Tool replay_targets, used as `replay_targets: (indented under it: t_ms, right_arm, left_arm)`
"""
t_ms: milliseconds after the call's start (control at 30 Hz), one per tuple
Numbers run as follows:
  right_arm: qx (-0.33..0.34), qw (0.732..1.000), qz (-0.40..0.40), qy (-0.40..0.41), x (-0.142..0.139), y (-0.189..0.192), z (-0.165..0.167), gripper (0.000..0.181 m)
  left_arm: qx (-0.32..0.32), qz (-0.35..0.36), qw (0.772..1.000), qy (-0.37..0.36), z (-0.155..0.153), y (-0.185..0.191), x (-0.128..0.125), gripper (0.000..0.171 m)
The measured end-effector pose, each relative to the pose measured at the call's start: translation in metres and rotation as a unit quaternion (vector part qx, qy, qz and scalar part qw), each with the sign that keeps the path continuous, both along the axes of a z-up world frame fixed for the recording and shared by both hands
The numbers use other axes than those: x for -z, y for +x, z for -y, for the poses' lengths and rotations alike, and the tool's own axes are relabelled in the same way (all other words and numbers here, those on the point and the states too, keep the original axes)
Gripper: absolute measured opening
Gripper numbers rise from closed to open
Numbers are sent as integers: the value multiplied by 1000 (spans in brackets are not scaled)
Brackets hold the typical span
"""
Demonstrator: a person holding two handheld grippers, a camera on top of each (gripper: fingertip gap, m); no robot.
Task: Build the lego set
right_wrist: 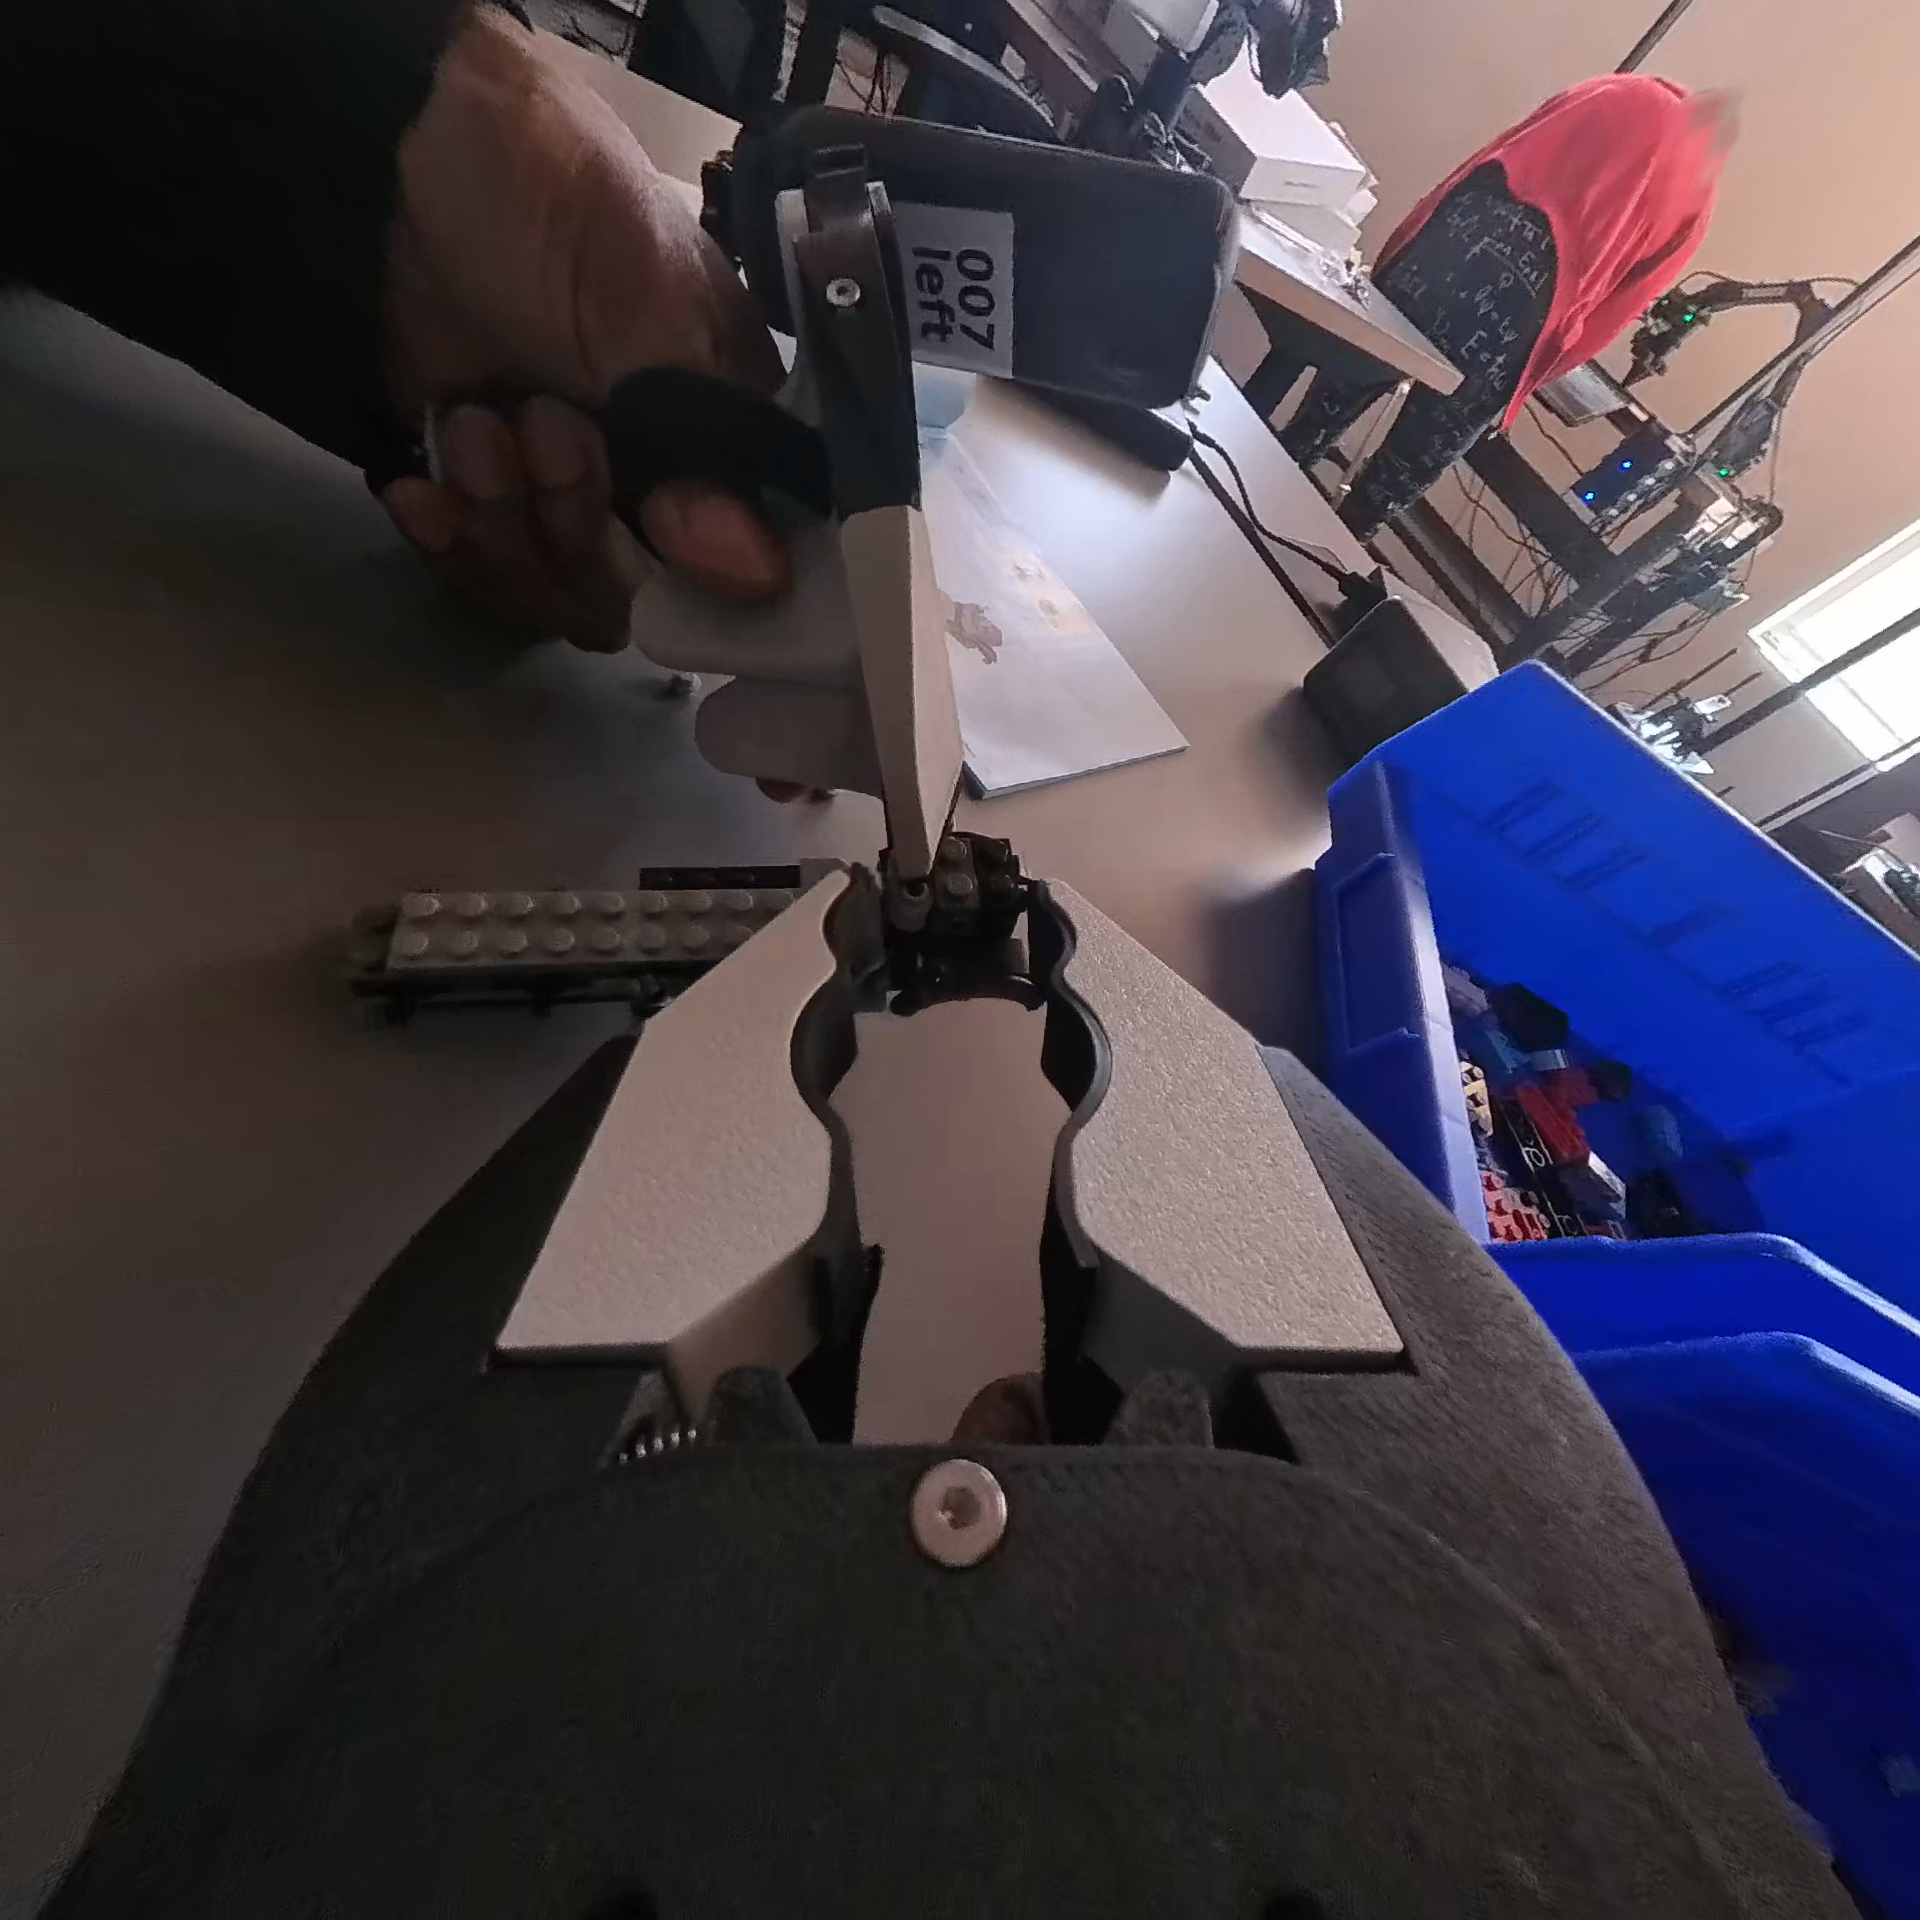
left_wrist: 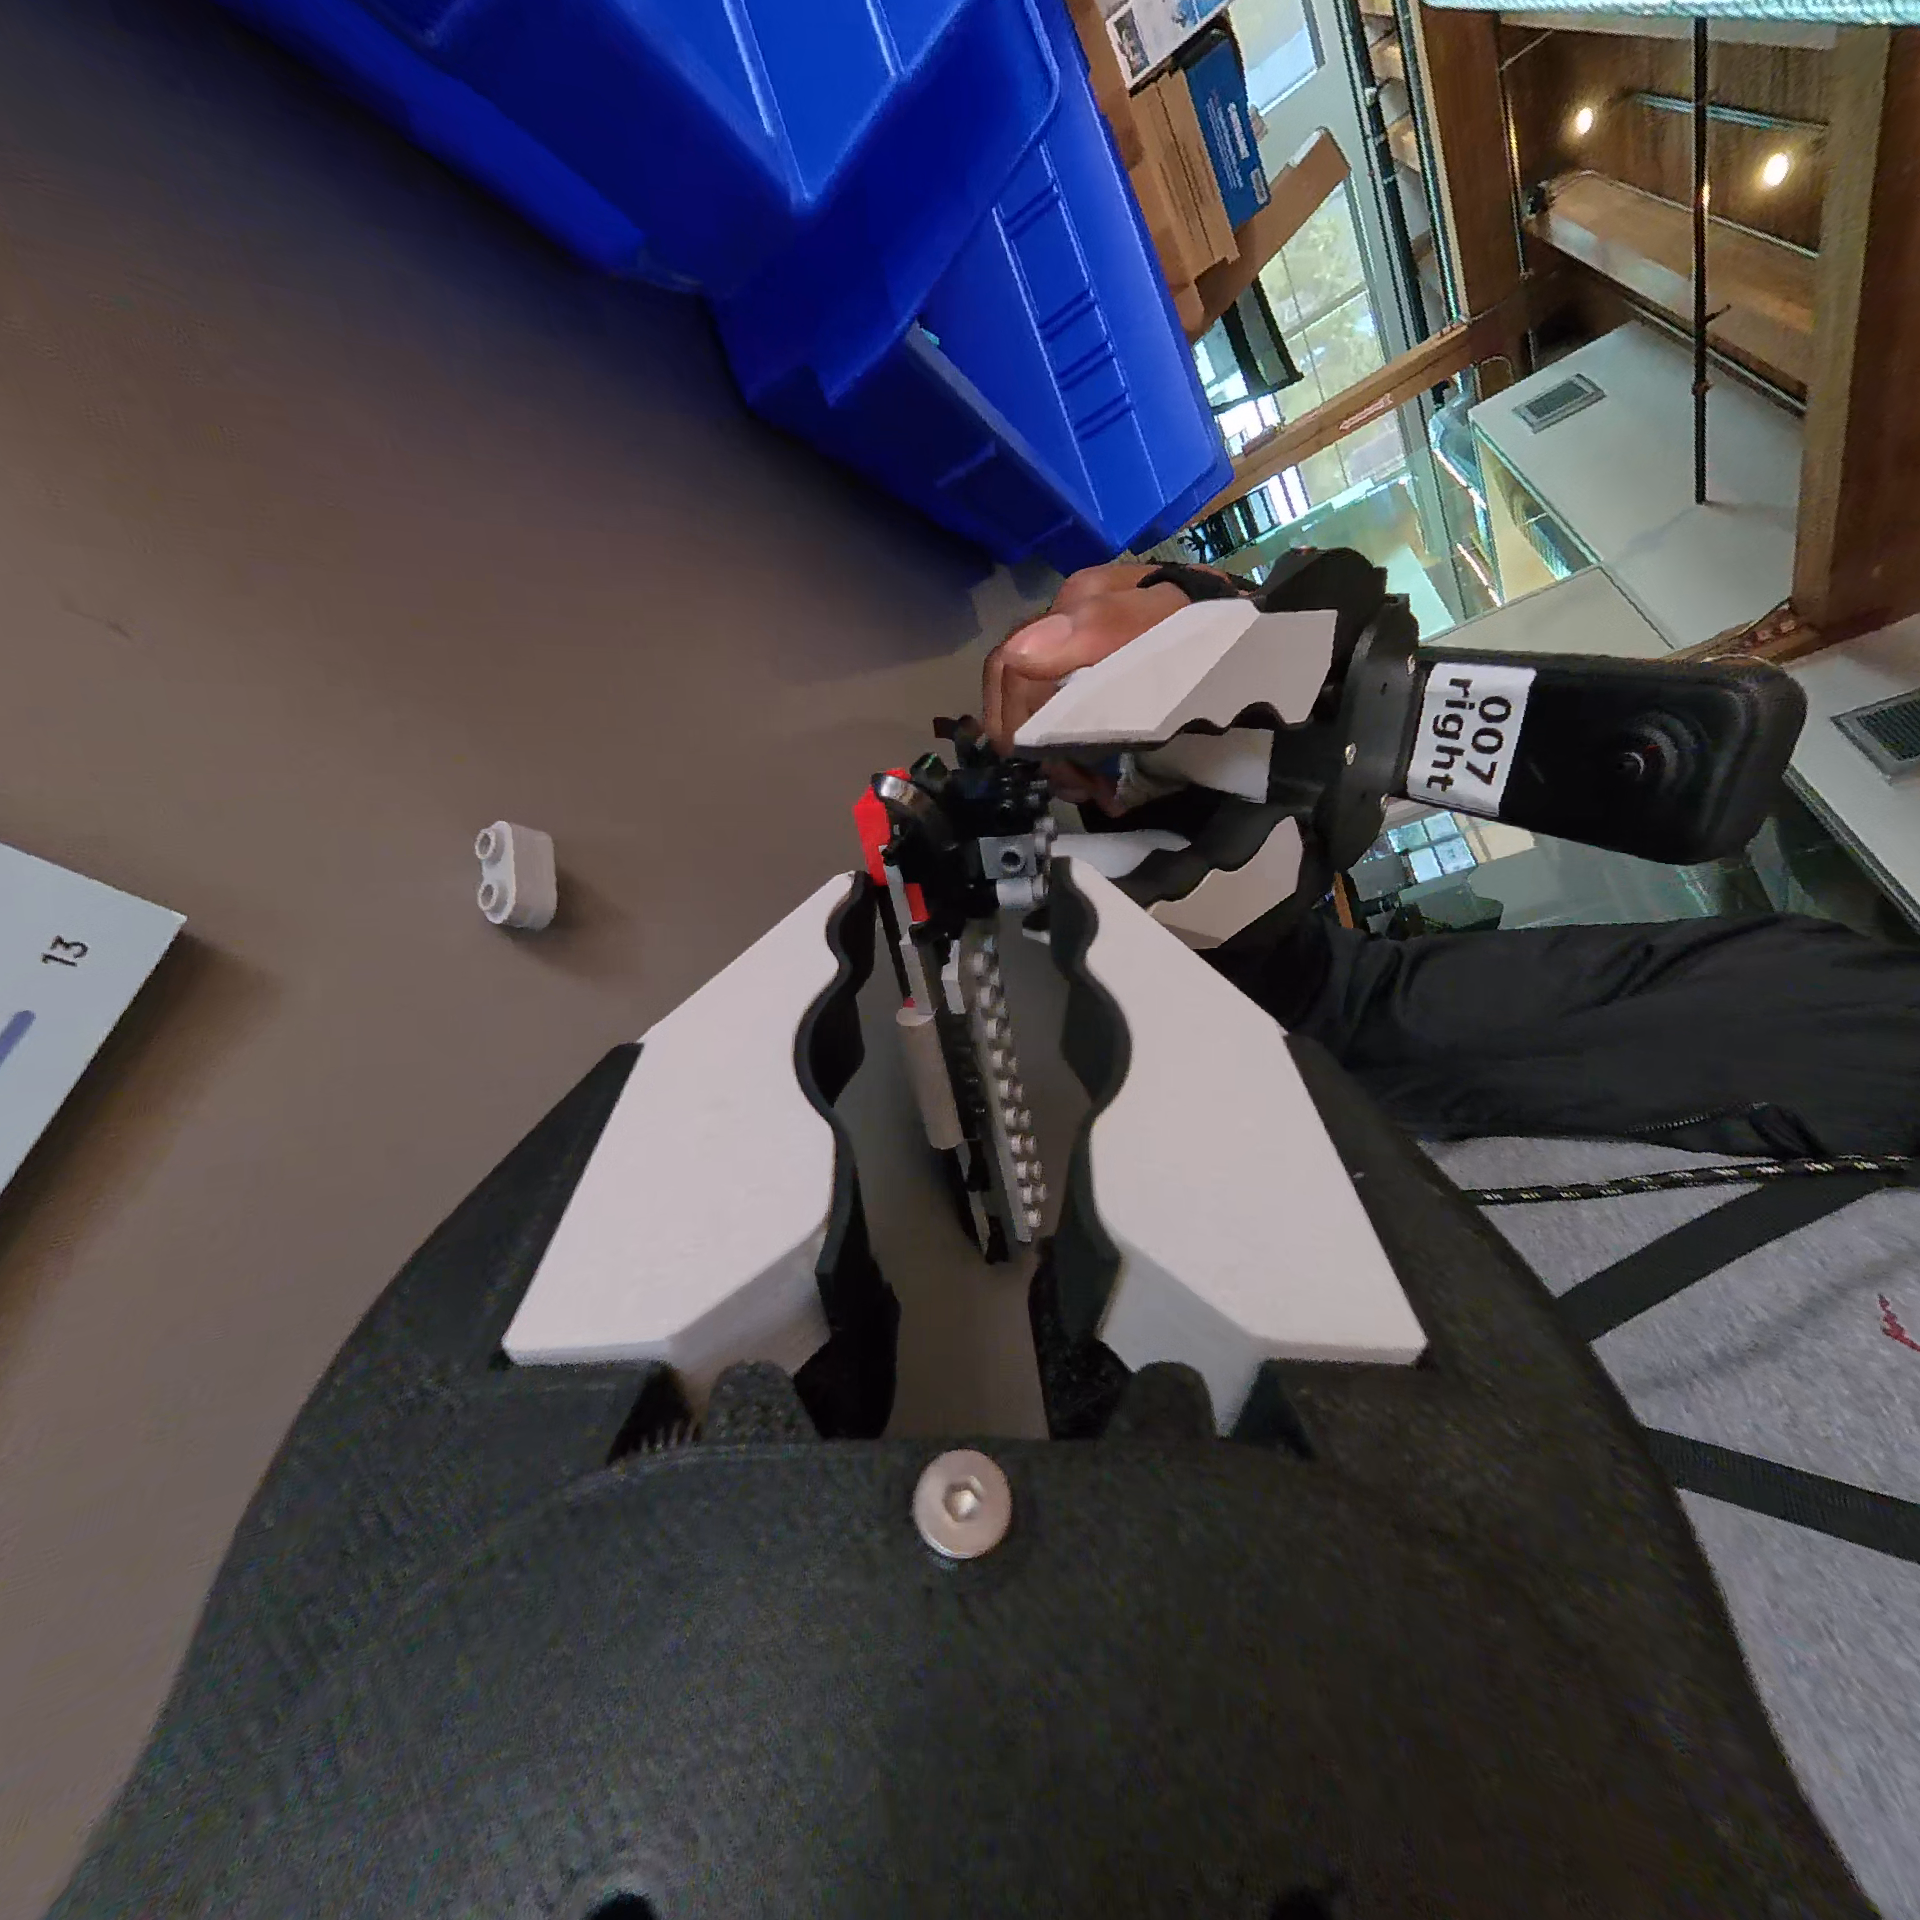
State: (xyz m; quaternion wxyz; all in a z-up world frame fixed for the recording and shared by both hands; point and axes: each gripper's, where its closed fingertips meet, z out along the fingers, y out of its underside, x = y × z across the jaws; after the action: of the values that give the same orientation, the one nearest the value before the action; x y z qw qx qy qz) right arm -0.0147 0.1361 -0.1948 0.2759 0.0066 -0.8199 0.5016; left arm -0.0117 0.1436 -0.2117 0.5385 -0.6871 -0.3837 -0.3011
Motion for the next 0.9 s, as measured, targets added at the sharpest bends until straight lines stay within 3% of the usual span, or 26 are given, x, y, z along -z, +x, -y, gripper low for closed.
replay_targets:
  t_ms: [167,400,700,900]
  right_arm:
    - [18,998,55,-2,3,-1,-10,40]
    - [23,974,227,-19,16,2,-13,44]
    - [2,935,353,-39,23,5,3,31]
    - [-9,889,443,-118,10,-8,6,18]
  left_arm:
    - [-8,3,1000,8,2,-2,-1,34]
    - [-17,9,1000,21,4,-5,-4,34]
    - [-37,12,999,26,7,-9,-5,34]
    - [-59,35,996,63,12,-18,-14,34]
